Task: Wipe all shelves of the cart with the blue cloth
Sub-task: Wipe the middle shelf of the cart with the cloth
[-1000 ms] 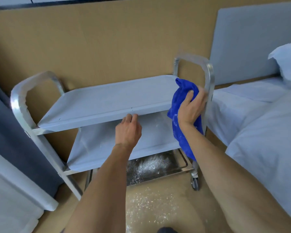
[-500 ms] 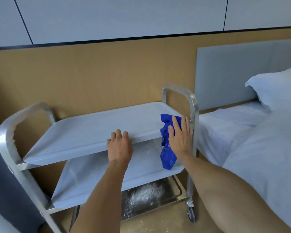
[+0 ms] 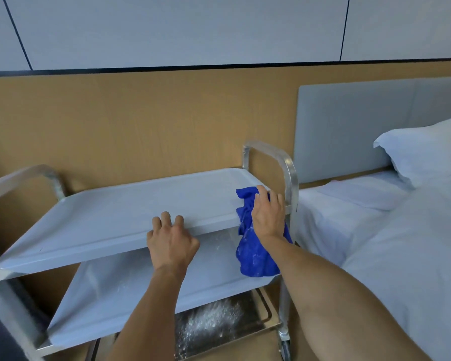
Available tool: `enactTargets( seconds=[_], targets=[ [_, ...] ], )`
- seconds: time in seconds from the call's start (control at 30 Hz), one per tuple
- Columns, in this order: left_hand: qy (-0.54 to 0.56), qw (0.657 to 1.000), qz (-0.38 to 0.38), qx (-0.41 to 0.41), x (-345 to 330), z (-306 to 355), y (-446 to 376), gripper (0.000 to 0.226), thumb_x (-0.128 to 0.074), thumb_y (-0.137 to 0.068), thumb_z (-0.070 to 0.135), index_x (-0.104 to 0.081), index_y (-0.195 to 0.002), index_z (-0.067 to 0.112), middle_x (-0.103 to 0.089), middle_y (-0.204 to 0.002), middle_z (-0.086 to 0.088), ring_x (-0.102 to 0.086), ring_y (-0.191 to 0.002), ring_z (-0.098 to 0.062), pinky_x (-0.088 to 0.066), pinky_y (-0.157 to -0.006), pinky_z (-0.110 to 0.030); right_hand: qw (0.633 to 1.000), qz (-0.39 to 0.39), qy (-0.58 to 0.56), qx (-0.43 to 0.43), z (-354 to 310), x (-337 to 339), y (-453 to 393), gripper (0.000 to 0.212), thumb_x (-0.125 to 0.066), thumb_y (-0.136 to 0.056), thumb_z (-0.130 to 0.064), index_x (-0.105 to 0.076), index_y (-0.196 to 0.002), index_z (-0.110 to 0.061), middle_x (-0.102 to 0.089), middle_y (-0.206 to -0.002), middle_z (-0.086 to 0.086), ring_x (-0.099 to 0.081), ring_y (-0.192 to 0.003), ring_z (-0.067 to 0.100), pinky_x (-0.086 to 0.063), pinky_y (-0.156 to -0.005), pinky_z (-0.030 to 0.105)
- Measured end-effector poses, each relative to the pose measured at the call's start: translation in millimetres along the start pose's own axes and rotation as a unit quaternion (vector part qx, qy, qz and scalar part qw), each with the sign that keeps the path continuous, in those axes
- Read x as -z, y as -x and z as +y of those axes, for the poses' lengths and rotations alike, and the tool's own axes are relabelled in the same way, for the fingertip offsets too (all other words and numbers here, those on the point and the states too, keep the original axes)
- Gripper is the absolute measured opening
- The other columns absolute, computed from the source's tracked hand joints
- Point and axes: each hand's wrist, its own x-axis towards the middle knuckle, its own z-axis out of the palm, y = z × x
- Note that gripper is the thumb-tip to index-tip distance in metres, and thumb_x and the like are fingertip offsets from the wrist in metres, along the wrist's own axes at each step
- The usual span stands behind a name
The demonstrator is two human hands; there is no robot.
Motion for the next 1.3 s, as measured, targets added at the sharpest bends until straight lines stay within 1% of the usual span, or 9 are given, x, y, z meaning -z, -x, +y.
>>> enactTargets(
  seconds=[0.17,0.3,0.37,0.5,0.67,0.87,1.03,1.2,1.3],
  targets=[
    [-0.011,0.999,0.027,-0.023,-5,-6,8,0.015,-0.065,-0.071,0.02,-0.057,-0.072,0.007,-0.046,-0.081,-0.011,-0.043,-0.079,-0.031,-0.031,-0.059,-0.035,0.997,-0.005,-0.049,-0.062,-2,2,-22,0.009,-0.048,-0.1,-0.02,-0.05,-0.102,-0.012,-0.053,-0.096,0.005,-0.051,-0.084,0.023,-0.052,-0.072,0.04],
    [-0.016,0.999,0.012,-0.036,-3,-11,10,0.018,-0.069,-0.074,0.024,-0.06,-0.075,0.008,-0.049,-0.084,-0.013,-0.045,-0.08,-0.033,-0.03,-0.059,-0.034,0.996,0.087,-0.01,-0.007,7,2,-13,0.028,-0.049,-0.098,-0.027,-0.066,-0.082,-0.01,-0.06,-0.095,0.003,-0.053,-0.093,0.025,-0.045,-0.091,0.04],
    [-0.011,0.999,0.006,-0.045,-1,-14,10,0.019,-0.071,-0.074,0.024,-0.06,-0.074,0.009,-0.049,-0.083,-0.012,-0.046,-0.079,-0.032,-0.029,-0.057,-0.033,0.997,0.075,0.016,0.02,16,3,12,0.032,-0.045,-0.098,-0.036,-0.068,-0.1,-0.015,-0.061,-0.114,0.002,-0.053,-0.11,0.023,-0.037,-0.104,0.04],
    [-0.004,0.999,-0.004,-0.047,2,-15,9,0.019,-0.068,-0.079,0.027,-0.061,-0.076,0.009,-0.05,-0.087,-0.01,-0.047,-0.082,-0.032,-0.028,-0.055,-0.032,0.999,0.053,-0.005,0.001,26,-7,44,0.043,-0.044,-0.101,-0.036,-0.048,-0.139,-0.016,-0.043,-0.145,0.009,-0.038,-0.134,0.027,-0.032,-0.115,0.042],
    [-0.009,0.998,-0.04,-0.051,7,-18,5,0.023,-0.05,-0.093,0.034,-0.06,-0.091,0.014,-0.048,-0.101,-0.005,-0.043,-0.097,-0.026,-0.031,-0.057,-0.033,0.99,0.111,-0.015,-0.087,-30,-24,39,0.032,-0.04,-0.1,-0.028,-0.061,-0.118,-0.011,-0.057,-0.127,0.012,-0.048,-0.118,0.031,-0.036,-0.104,0.045],
    [0.0,0.997,-0.065,-0.05,17,-23,4,0.019,-0.045,-0.093,0.028,-0.051,-0.079,0.017,-0.039,-0.09,0.002,-0.043,-0.095,-0.022,-0.03,-0.055,-0.03,0.998,0.035,-0.014,0.044,-104,-42,97,0.043,-0.036,-0.102,-0.03,-0.051,-0.138,-0.014,-0.044,-0.144,0.015,-0.038,-0.134,0.033,-0.029,-0.112,0.049],
    [-0.006,0.995,-0.085,-0.059,20,-22,-2,0.006,-0.053,-0.078,0.016,-0.058,-0.077,0.013,-0.043,-0.085,0.0,-0.044,-0.087,-0.023,-0.028,-0.05,-0.031,0.997,0.017,-0.006,0.076,-66,-27,72,0.04,-0.041,-0.101,-0.034,-0.055,-0.133,-0.016,-0.054,-0.132,0.01,-0.048,-0.123,0.028,-0.041,-0.103,0.044],
    [-0.008,0.994,-0.081,-0.07,16,-21,-2,0.003,-0.058,-0.071,0.009,-0.057,-0.071,0.011,-0.041,-0.08,-0.002,-0.043,-0.082,-0.026,-0.018,-0.045,-0.027,0.992,0.048,-0.037,-0.113,-7,-13,26,0.039,-0.035,-0.103,-0.03,-0.057,-0.129,-0.013,-0.056,-0.128,0.01,-0.05,-0.12,0.028,-0.041,-0.105,0.04],
    [-0.003,0.993,-0.084,-0.078,14,-20,-1,0.006,-0.059,-0.068,0.004,-0.056,-0.069,0.009,-0.046,-0.081,-0.005,-0.044,-0.081,-0.028,-0.017,-0.044,-0.027,0.991,0.035,-0.029,-0.123,16,-6,12,0.04,-0.036,-0.102,-0.027,-0.055,-0.132,-0.01,-0.053,-0.134,0.016,-0.047,-0.125,0.033,-0.034,-0.11,0.044]
  ],
)
